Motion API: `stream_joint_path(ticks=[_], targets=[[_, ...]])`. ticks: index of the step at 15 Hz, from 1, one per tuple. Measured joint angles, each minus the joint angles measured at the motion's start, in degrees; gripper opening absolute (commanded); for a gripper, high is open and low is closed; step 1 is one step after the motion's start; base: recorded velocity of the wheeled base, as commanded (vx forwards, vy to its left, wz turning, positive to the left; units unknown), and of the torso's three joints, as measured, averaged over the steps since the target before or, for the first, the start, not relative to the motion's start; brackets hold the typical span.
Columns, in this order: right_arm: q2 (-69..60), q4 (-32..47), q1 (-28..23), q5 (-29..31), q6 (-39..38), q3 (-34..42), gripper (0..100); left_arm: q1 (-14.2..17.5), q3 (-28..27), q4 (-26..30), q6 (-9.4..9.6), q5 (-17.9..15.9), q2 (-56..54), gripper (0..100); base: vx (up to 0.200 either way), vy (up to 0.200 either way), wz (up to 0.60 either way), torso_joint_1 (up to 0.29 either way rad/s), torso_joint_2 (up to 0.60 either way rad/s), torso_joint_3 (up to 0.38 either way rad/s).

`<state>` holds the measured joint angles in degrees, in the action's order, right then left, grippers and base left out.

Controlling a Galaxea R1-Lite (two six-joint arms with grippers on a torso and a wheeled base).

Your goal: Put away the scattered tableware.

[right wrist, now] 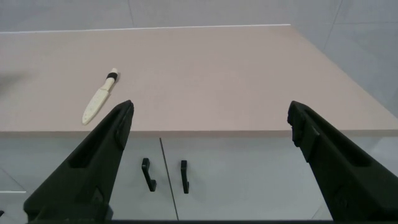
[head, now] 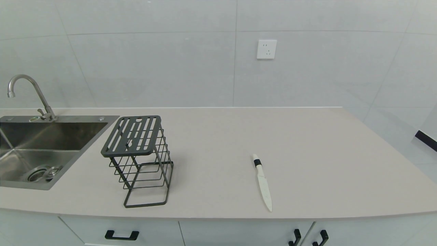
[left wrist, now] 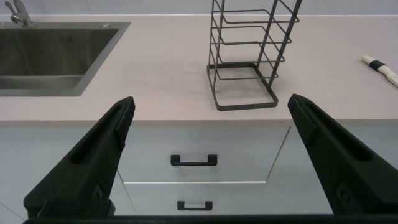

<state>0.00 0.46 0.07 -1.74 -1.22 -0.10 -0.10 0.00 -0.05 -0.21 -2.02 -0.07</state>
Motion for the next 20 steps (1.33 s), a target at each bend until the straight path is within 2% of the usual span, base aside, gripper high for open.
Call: stream_joint_path(ticks=[2, 20], targets=[[0.0, -0.1, 0.0, 0.0, 0.0, 0.0, 100, 0.0, 0.0, 0.0, 0.13, 0.0, 0.0, 100, 0.2, 0.0, 0.0, -0.005, 0.0, 0.005], [0.0, 0.0, -0.1, 0.0, 0.0, 0.0, 100, 0.0, 0.0, 0.0, -0.39, 0.4, 0.0, 100, 0.0, 0.0, 0.0, 0.0, 0.0, 0.0]])
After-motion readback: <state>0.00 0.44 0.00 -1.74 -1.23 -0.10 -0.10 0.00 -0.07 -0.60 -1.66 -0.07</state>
